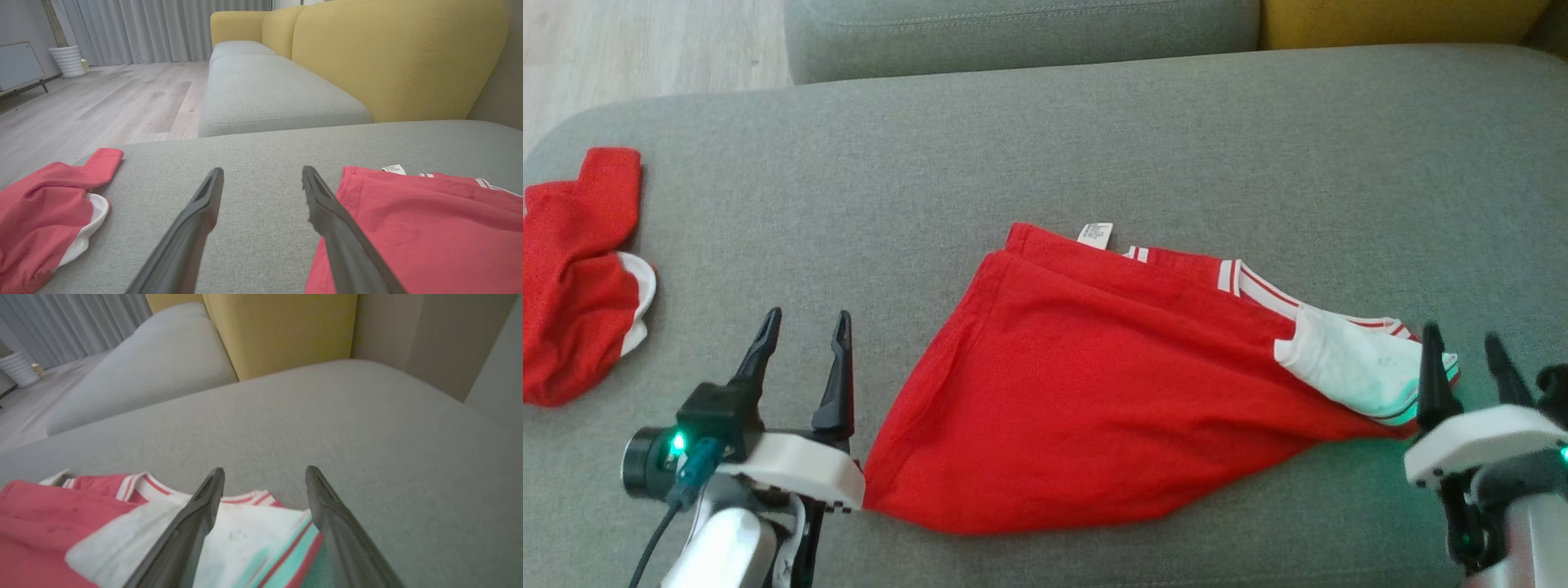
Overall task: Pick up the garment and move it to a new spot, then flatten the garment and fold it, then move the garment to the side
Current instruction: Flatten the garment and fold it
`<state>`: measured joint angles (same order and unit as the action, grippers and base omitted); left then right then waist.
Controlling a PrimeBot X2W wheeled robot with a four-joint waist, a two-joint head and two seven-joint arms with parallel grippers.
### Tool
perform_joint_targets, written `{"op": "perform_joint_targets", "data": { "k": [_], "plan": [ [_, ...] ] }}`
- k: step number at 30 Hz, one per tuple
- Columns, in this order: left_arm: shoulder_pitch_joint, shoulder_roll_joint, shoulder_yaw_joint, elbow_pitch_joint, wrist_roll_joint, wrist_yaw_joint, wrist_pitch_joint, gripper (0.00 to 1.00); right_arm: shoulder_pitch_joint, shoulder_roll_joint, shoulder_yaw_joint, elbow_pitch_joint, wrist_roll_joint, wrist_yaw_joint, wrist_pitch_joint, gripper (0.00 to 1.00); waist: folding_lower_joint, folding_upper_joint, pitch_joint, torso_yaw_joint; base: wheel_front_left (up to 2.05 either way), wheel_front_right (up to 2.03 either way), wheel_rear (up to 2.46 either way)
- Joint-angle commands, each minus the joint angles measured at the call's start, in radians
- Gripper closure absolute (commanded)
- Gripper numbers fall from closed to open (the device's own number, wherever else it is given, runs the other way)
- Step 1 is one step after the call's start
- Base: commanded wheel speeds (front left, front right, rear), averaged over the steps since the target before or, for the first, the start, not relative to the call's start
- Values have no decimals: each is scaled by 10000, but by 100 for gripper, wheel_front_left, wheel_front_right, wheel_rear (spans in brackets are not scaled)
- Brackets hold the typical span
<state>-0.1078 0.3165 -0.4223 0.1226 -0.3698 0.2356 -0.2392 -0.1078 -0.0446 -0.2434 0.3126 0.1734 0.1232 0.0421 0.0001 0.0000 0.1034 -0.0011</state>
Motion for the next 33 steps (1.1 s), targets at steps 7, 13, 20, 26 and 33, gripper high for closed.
{"op": "perform_joint_targets", "data": {
  "k": [7, 13, 20, 26, 33],
  "plan": [
    [-140, 368, 496, -459, -33, 274, -48, 0, 121, -58, 1480, -2349, -913, 75, -603, 0, -1, 0, -249, -16, 0, 0, 0],
    [266, 464, 500, -642, -65, 454, 51, 0, 576, -228, 2679, -3522, -1273, 75, -314, 0, -1, 0, -653, -22, 0, 0, 0],
    [782, 549, 400, -995, -79, 656, 295, 0, 1284, -318, 3414, -3937, -1068, 75, 121, 0, -1, 0, -976, 7, 0, 0, 0],
    [926, 608, 340, -1116, -111, 700, 419, 0, 1474, -280, 3474, -4057, -1006, 75, 201, 0, -1, 0, -1042, 14, 0, 0, 0],
    [933, 623, 272, -1226, -115, 760, 524, 0, 1507, -236, 3453, -4112, -985, 75, 250, 0, -1, 0, -1014, 43, 0, 0, 0]
  ]
}}
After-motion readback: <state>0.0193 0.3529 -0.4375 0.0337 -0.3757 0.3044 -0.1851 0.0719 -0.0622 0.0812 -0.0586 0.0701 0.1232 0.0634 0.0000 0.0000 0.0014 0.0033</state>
